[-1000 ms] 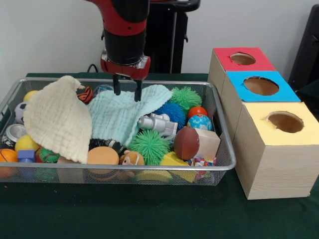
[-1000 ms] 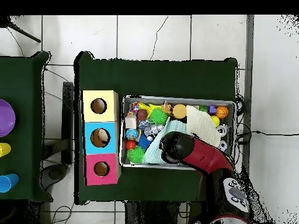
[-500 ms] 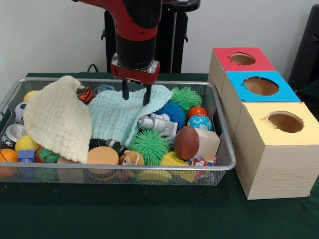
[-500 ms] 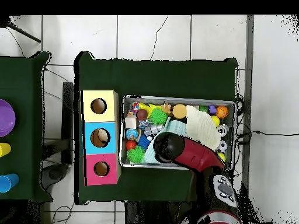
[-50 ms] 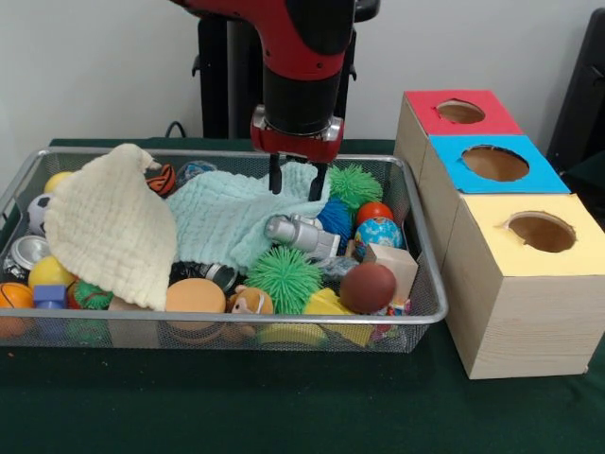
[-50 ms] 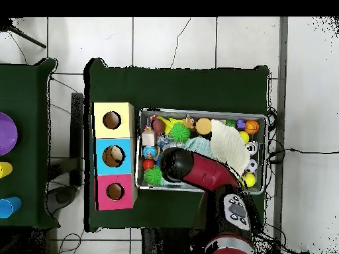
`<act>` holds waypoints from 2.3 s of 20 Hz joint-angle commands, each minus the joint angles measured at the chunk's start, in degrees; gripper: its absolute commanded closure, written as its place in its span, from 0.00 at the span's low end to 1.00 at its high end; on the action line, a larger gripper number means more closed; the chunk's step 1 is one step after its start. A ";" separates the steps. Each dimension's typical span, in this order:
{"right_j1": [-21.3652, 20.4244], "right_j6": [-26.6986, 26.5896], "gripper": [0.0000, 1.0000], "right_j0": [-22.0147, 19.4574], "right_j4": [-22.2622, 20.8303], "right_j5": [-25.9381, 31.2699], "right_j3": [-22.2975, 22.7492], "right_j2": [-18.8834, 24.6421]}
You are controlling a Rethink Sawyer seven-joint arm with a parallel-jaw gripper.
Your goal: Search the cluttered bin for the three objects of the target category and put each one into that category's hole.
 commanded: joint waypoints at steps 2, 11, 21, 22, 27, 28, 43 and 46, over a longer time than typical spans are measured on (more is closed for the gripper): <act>6.12 12.59 0.00 -0.61 3.90 -0.69 -5.01 3.48; 4.72 14.85 0.00 1.63 6.13 2.37 -2.76 2.61; -4.27 17.17 0.00 3.21 9.71 -1.04 10.92 2.85; -5.12 17.16 0.00 3.86 9.73 -0.38 11.33 2.03; -6.02 17.29 0.00 6.33 9.72 1.95 10.30 -1.03; -6.18 17.37 0.00 6.58 9.78 2.21 10.36 -1.40; -4.30 18.31 0.00 8.53 12.92 -9.30 17.71 0.62; -2.25 17.06 0.00 6.52 13.03 -13.11 17.95 2.68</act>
